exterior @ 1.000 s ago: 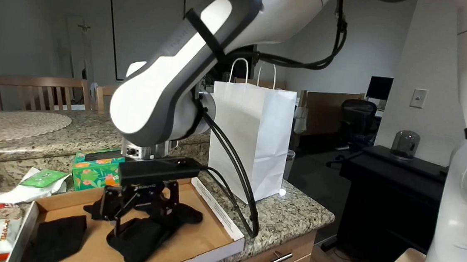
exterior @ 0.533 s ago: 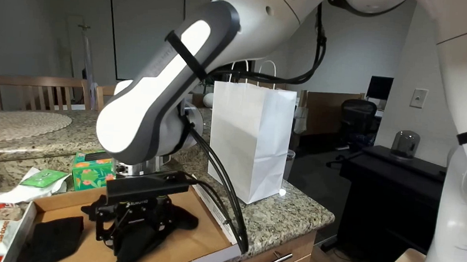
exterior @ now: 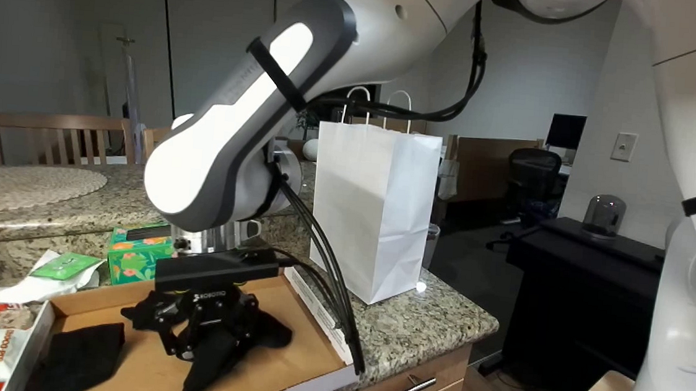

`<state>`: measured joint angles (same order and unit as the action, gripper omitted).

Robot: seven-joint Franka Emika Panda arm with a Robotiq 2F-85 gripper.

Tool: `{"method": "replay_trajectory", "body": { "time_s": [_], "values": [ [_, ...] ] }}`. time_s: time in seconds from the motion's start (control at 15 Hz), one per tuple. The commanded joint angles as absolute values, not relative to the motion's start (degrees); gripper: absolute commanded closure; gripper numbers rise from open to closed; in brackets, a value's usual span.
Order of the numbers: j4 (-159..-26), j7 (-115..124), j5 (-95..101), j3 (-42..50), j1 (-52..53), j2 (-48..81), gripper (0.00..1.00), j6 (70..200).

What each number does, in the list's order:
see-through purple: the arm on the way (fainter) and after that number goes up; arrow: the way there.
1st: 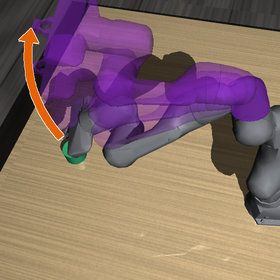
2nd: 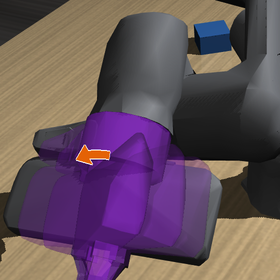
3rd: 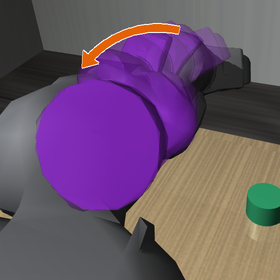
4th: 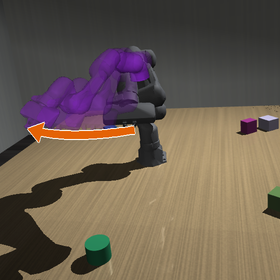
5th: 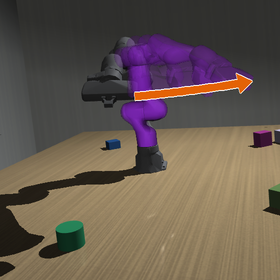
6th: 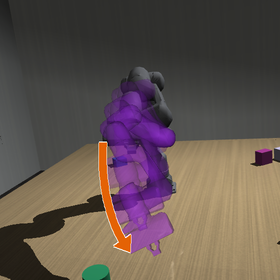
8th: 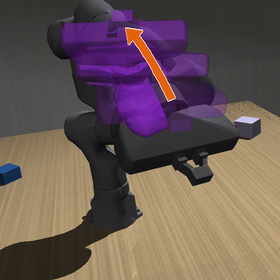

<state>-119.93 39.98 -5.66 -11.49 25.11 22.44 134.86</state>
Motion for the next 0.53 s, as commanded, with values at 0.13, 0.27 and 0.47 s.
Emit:
{"method": "replay_trajectory", "body": {
  "time_s": [0.13,0.27,0.47],
  "values": [
    [-121.2,43.7,-4.9,-11.5,25.4,19.8,0.89,130.0],
    [-121.5,43.7,-4.8,-11.6,25.2,18.3,0.89,128.6],
    [-121.7,43.4,-4.5,-12.0,25.0,14.5,0.88,125.8]
  ]
}}
